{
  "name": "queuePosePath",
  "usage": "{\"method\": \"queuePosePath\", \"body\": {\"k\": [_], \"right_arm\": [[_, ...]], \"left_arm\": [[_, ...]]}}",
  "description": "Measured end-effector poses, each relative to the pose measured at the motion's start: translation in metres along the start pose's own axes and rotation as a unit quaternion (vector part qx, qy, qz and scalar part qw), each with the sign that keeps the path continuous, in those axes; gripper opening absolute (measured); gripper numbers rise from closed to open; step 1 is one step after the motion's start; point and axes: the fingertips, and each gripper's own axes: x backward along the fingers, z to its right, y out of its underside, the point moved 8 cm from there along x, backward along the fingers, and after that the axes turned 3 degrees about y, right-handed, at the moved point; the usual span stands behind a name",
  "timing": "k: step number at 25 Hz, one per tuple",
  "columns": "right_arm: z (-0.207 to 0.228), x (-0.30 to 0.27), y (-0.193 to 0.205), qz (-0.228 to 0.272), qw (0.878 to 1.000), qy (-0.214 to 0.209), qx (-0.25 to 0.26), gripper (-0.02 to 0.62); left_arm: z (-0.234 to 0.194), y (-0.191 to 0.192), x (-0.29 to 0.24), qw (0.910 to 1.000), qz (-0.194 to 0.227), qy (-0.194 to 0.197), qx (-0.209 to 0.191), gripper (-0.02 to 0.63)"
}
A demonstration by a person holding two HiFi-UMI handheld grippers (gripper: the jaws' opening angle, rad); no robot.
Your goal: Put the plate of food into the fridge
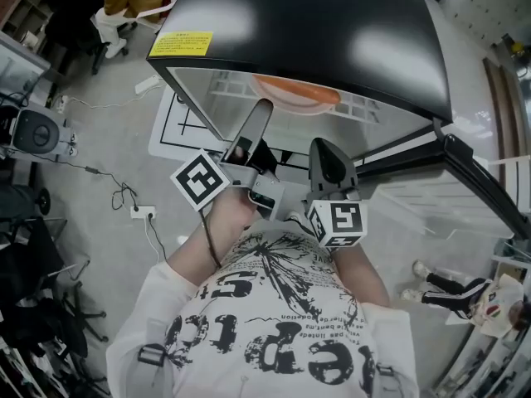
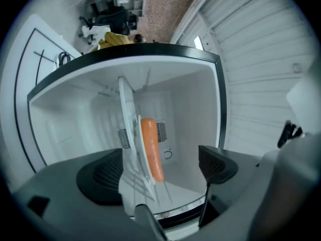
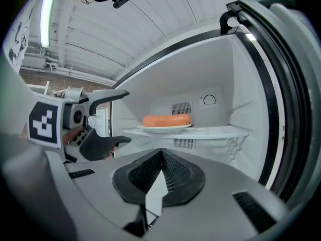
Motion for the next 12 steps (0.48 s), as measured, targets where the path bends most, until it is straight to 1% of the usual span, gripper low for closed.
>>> {"method": "queuePosePath", "body": {"k": [3, 5, 8, 9, 11, 12], "right_arm": [[-0.011, 0.003, -0.014, 0.011, 1.000, 0.013, -0.005, 0.000], [-0.014, 0.004, -0.015, 0.018, 1.000, 0.022, -0.008, 0.000], [-0.020, 0.010, -0.020, 0.025, 0.999, 0.035, -0.009, 0.000], [-0.024, 0.013, -0.023, 0.026, 0.999, 0.039, -0.009, 0.000], [-0.028, 0.013, -0.025, 0.031, 0.998, 0.048, -0.009, 0.000], [-0.029, 0.012, -0.024, 0.034, 0.998, 0.053, -0.010, 0.000]], "left_arm": [[0.008, -0.003, 0.016, 0.9978, -0.032, -0.003, -0.058, 0.477], [0.004, -0.005, 0.027, 0.9926, -0.056, -0.007, -0.108, 0.472], [0.006, -0.011, 0.037, 0.9776, -0.086, 0.004, -0.192, 0.338], [0.008, -0.012, 0.040, 0.9724, -0.091, 0.005, -0.215, 0.307], [0.004, -0.017, 0.042, 0.9615, -0.101, 0.007, -0.255, 0.287], [-0.001, -0.019, 0.042, 0.9560, -0.107, 0.008, -0.273, 0.263]]}}
